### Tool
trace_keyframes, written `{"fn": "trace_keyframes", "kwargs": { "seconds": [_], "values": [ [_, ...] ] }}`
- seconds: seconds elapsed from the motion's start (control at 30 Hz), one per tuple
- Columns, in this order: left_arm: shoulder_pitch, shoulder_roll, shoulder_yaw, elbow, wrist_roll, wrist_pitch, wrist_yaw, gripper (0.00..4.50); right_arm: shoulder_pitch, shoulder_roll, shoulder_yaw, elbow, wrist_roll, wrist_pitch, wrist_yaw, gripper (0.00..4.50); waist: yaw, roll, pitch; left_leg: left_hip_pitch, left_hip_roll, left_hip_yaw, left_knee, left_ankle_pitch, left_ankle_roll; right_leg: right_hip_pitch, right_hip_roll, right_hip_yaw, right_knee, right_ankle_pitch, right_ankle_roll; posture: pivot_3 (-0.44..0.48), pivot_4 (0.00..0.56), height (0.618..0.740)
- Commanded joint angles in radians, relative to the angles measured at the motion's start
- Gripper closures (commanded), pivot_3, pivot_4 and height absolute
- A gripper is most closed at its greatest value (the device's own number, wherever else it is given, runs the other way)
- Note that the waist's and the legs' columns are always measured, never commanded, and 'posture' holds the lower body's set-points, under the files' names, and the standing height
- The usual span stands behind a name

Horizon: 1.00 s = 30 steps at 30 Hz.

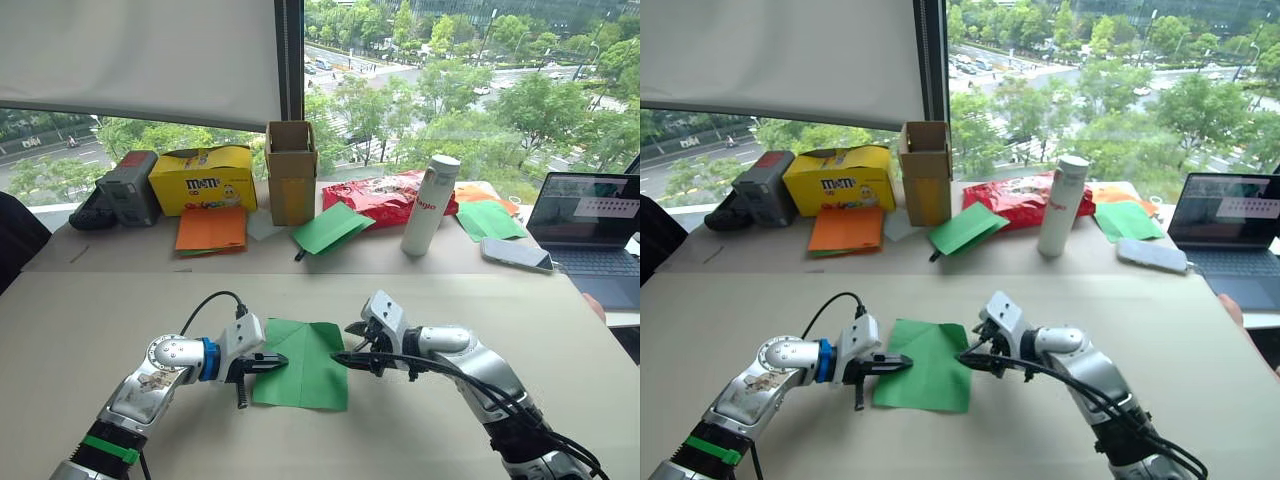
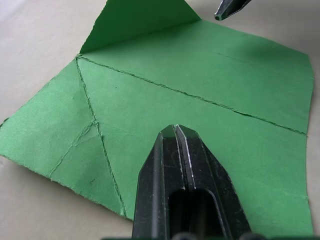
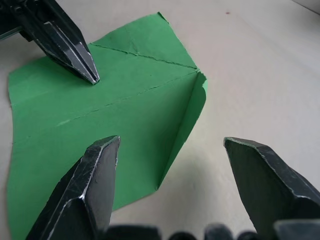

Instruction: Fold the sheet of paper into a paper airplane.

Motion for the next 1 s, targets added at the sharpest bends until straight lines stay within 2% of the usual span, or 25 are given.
{"fn": "trace_keyframes", "kwargs": {
  "seconds": [0.03,0.3,0.67,1.0],
  "values": [
    [0.029,0.008,-0.037,0.019,0.027,0.023,-0.013,4.50,-0.020,0.025,-0.052,-0.006,0.059,0.080,-0.027,1.64,0.000,0.000,0.000,0.000,0.000,0.000,0.000,0.000,0.000,0.000,0.000,0.000,0.000,0.000,0.000,0.000,0.150,0.740],
    [0.047,0.006,-0.034,0.003,0.028,0.027,-0.001,4.50,-0.057,0.080,-0.160,-0.008,0.204,0.297,-0.067,4.45,-0.003,0.000,0.000,0.000,0.000,0.000,0.000,0.000,0.000,0.001,0.000,0.000,0.001,0.000,0.000,0.000,0.150,0.740],
    [0.059,-0.002,-0.033,-0.007,0.030,0.031,0.015,4.50,-0.129,0.244,-0.355,0.101,0.454,0.501,-0.109,4.48,-0.005,0.001,0.000,0.000,0.000,0.000,0.000,-0.001,0.001,0.001,0.000,0.000,0.001,0.000,0.000,0.000,0.150,0.740],
    [0.069,-0.016,-0.036,-0.024,0.026,0.041,0.036,4.50,-0.152,0.510,-0.536,0.227,0.588,0.619,-0.328,4.48,-0.005,0.002,-0.001,0.000,0.000,0.000,-0.001,-0.001,0.001,0.000,0.000,0.000,0.000,0.000,0.000,0.000,0.150,0.740]
  ]
}}
